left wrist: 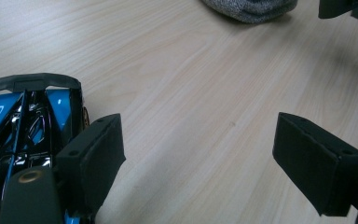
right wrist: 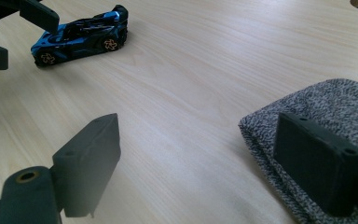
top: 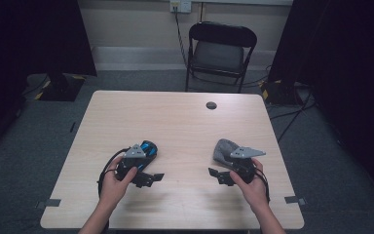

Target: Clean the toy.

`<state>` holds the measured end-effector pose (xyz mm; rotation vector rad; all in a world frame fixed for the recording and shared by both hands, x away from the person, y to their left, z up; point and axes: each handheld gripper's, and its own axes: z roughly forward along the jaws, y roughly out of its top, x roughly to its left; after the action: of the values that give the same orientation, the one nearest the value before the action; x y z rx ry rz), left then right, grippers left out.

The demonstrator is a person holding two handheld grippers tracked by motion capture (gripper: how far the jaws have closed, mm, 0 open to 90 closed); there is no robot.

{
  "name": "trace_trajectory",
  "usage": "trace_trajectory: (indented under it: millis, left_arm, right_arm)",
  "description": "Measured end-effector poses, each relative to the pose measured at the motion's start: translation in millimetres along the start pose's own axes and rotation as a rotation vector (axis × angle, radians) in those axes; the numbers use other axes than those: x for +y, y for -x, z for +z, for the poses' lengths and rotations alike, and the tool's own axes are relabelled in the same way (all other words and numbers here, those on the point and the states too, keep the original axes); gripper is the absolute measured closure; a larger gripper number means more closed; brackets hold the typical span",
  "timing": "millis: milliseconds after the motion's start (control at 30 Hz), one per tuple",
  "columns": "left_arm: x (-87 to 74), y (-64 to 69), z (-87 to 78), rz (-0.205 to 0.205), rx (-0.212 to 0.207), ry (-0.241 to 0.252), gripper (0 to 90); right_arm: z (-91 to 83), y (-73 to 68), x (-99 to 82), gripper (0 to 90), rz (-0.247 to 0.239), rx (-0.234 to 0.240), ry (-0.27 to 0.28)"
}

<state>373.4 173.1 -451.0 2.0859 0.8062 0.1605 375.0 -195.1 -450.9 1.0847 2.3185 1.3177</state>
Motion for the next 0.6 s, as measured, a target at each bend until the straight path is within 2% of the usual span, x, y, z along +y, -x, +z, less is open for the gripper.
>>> trace_trajectory:
  millis: [600]
  left_arm:
    - [-13.0, 8.6, 3.5, 0.004, -0.034, 0.010, 16.3]
  right_arm:
    - [-2.6, -3.2, -14.4, 14.6, -0.002, 0.018, -0.004]
